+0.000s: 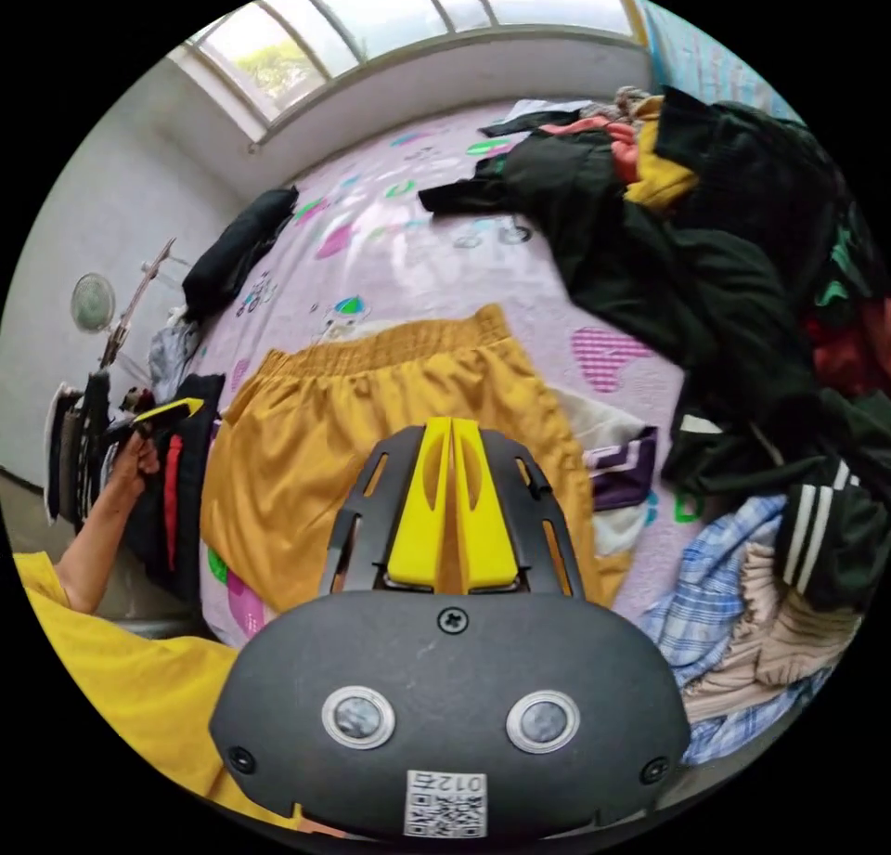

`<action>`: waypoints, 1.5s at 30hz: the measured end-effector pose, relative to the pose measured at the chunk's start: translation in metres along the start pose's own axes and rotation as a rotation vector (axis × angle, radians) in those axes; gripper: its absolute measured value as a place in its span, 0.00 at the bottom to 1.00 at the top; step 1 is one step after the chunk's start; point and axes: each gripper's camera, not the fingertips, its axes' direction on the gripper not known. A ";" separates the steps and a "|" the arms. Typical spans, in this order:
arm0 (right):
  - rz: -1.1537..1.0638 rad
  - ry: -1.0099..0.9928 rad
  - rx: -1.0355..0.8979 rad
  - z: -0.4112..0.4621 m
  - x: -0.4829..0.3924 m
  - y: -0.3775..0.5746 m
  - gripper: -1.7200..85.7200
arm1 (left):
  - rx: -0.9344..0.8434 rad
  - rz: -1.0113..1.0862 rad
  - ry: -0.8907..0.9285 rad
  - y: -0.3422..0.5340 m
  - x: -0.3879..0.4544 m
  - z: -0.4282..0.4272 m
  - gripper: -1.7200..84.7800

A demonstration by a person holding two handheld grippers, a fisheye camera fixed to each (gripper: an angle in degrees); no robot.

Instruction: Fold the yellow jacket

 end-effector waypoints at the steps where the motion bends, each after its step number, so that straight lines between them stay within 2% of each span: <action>1: 0.029 0.038 -0.007 -0.006 0.018 -0.003 0.05 | -0.025 0.042 0.029 -0.010 0.016 0.000 0.02; 4: 0.072 0.018 -0.093 0.001 0.054 -0.015 0.08 | -0.131 0.153 0.080 -0.038 0.058 0.017 0.02; 7: 0.029 0.065 -0.177 0.017 0.059 -0.025 0.09 | -0.202 0.188 -0.064 -0.058 0.088 0.030 0.02; 9: -0.005 0.125 -0.241 0.029 0.059 -0.029 0.06 | -0.253 0.173 -0.135 -0.066 0.092 0.037 0.02; 12: 0.001 0.229 -0.264 0.035 0.068 -0.031 0.04 | -0.288 0.121 -0.157 -0.074 0.082 0.032 0.02; 16: 0.103 0.158 -0.231 0.026 0.092 -0.028 0.03 | -0.267 0.056 -0.037 -0.086 0.066 0.007 0.02; 20: 0.170 0.101 -0.179 0.000 0.106 -0.020 0.03 | -0.256 0.052 -0.013 -0.101 0.069 -0.021 0.02; 24: 0.108 0.084 -0.058 -0.054 0.097 0.005 0.04 | -0.127 0.029 -0.079 -0.105 0.087 -0.100 0.02; 26: 0.107 0.088 -0.053 -0.078 0.098 0.035 0.05 | -0.057 0.043 -0.038 -0.099 0.105 -0.139 0.02; 29: 0.179 0.052 -0.078 -0.094 0.112 0.082 0.06 | -0.018 0.100 0.100 -0.084 0.154 -0.178 0.02; 33: 0.308 -0.043 -0.093 -0.095 0.136 0.133 0.07 | -0.116 0.300 0.243 -0.073 0.269 -0.182 0.02; 35: 0.340 -0.056 -0.100 -0.092 0.143 0.152 0.06 | -0.156 0.383 0.239 -0.075 0.320 -0.180 0.02; 37: 0.323 0.017 -0.122 -0.088 0.145 0.159 0.04 | -0.210 0.465 0.207 -0.083 0.375 -0.174 0.02; 39: 0.299 0.067 -0.134 -0.084 0.149 0.162 0.04 | -0.276 0.488 0.155 -0.089 0.404 -0.165 0.02; 42: 0.294 0.039 -0.123 -0.091 0.159 0.162 0.04 | -0.324 0.474 0.094 -0.098 0.429 -0.174 0.02; 45: 0.267 0.021 -0.093 -0.113 0.167 0.168 0.06 | -0.276 0.467 0.106 -0.105 0.449 -0.222 0.02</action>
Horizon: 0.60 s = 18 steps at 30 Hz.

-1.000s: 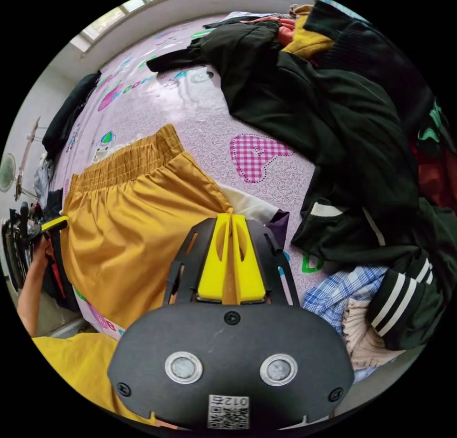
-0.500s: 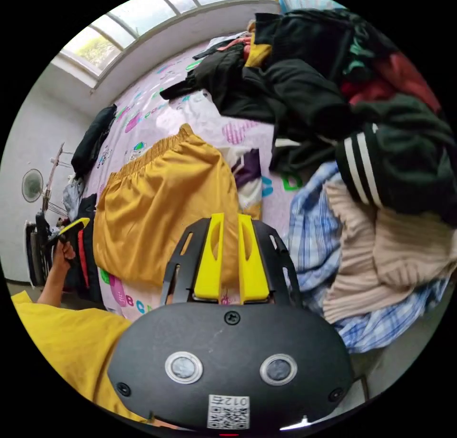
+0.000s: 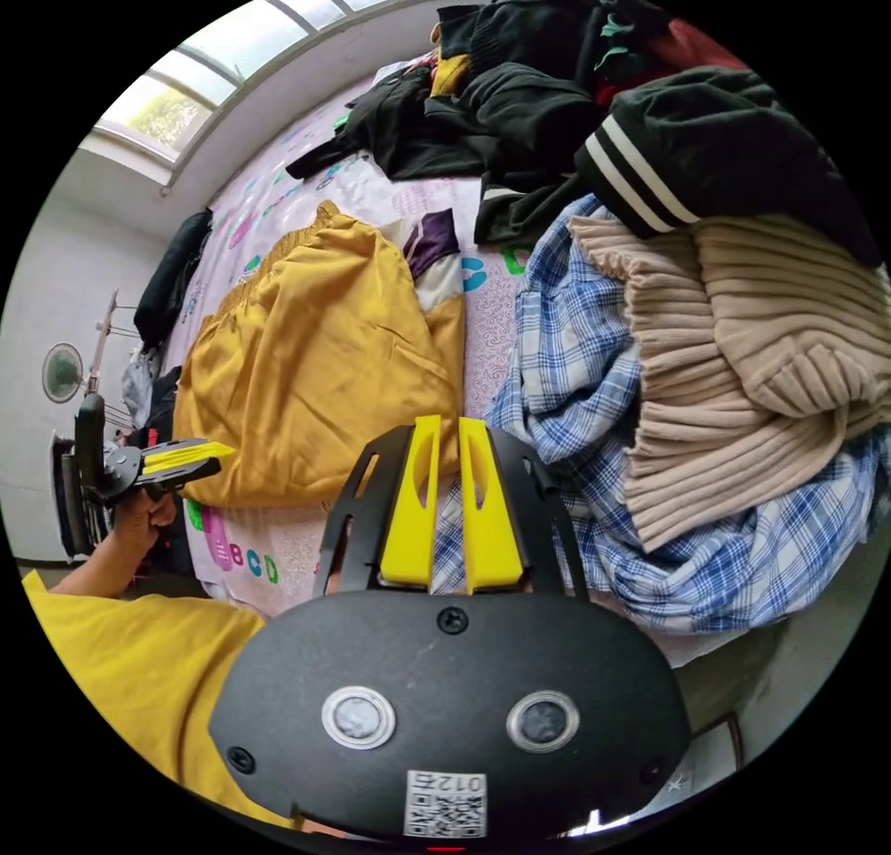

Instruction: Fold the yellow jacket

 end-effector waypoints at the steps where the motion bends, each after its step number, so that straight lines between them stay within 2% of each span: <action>1: 0.007 -0.046 0.004 -0.007 0.009 0.004 0.08 | 0.036 0.016 -0.023 0.001 0.016 -0.021 0.02; 5: 0.089 -0.207 -0.011 -0.008 0.047 0.008 0.10 | 0.057 0.112 -0.128 -0.006 0.074 -0.055 0.02; 11: 0.133 -0.299 -0.112 0.019 0.072 -0.001 0.11 | -0.118 0.120 -0.170 -0.032 0.125 -0.050 0.02; 14: 0.152 -0.336 -0.111 0.019 0.084 -0.003 0.11 | -0.102 0.072 -0.157 -0.034 0.141 -0.081 0.02; 18: 0.159 -0.348 -0.086 0.014 0.096 -0.003 0.11 | 0.051 0.097 -0.228 -0.035 0.192 -0.153 0.03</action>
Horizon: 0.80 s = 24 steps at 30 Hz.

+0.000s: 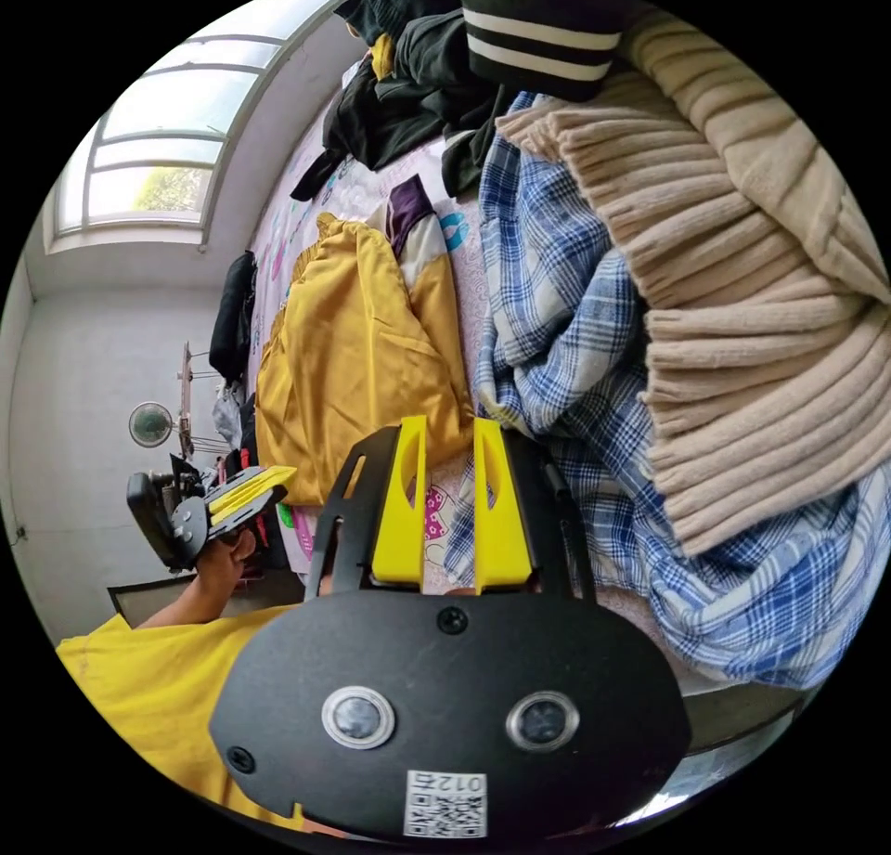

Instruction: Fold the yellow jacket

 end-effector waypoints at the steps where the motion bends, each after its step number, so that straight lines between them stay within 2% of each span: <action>1: 0.000 -0.006 -0.003 0.001 0.003 -0.001 0.10 | 0.021 0.044 -0.030 -0.007 0.017 -0.017 0.03; 6: -0.016 -0.069 -0.048 0.008 0.017 -0.011 0.07 | -0.012 0.215 -0.092 -0.047 0.087 -0.042 0.08; 11: 0.021 -0.250 0.006 -0.015 0.025 -0.011 0.05 | -0.068 0.348 -0.152 -0.083 0.154 -0.057 0.16; 13: 0.038 -0.294 0.008 -0.019 0.025 -0.012 0.04 | -0.079 0.422 -0.232 -0.095 0.192 -0.064 0.17; 16: 0.075 -0.348 -0.009 -0.021 0.024 -0.016 0.05 | -0.065 0.491 -0.339 -0.101 0.233 -0.071 0.16; 20: 0.033 -0.369 -0.044 -0.023 0.009 -0.025 0.06 | -0.076 0.449 -0.537 -0.106 0.253 -0.070 0.09; 24: -0.108 -0.174 -0.049 -0.030 -0.009 -0.047 0.10 | -0.060 0.340 -0.435 -0.102 0.233 -0.090 0.03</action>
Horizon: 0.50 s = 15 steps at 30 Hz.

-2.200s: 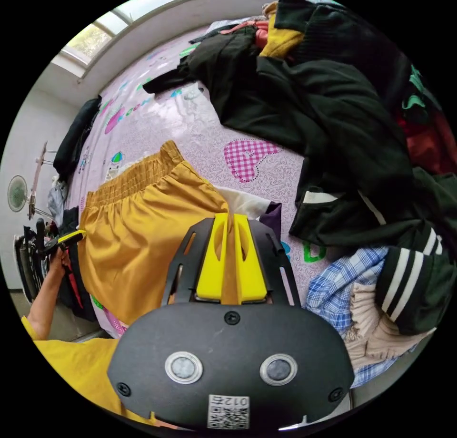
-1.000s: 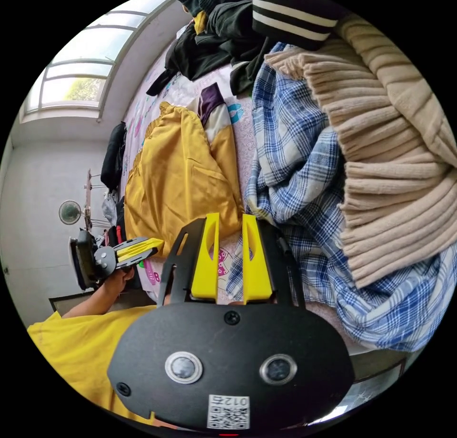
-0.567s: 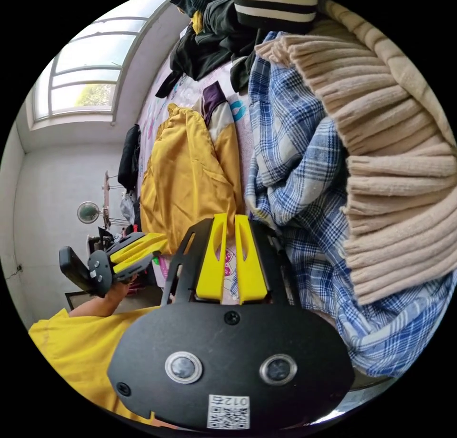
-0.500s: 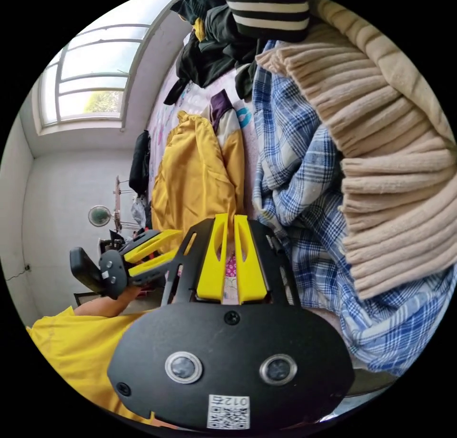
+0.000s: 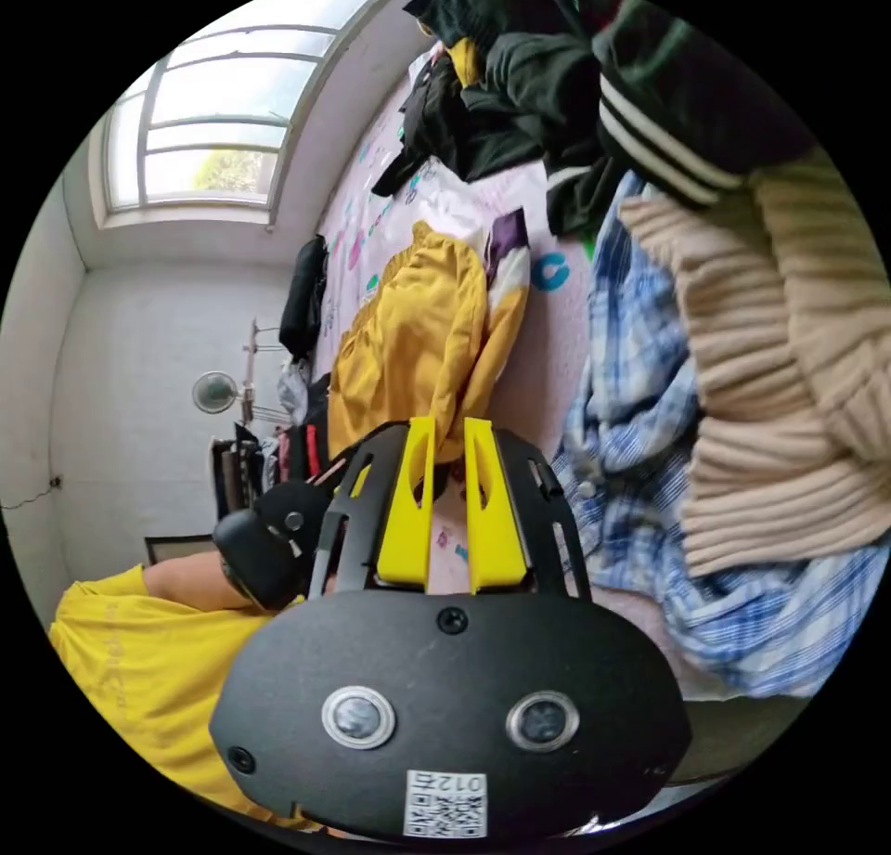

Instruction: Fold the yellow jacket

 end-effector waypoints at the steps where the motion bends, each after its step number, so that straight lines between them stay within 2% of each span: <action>1: -0.005 0.040 0.033 -0.006 0.001 -0.014 0.12 | 0.007 -0.024 0.029 0.007 -0.006 -0.002 0.03; 3: 0.002 0.037 0.048 -0.009 0.007 -0.043 0.16 | 0.024 -0.038 0.039 0.017 -0.009 -0.005 0.02; 8: 0.066 0.015 -0.118 0.034 0.031 -0.143 0.22 | 0.043 -0.058 0.034 0.044 -0.006 -0.005 0.02; 15: 0.068 -0.038 -0.279 0.103 0.033 -0.197 0.21 | 0.082 -0.108 0.065 0.096 -0.011 0.004 0.02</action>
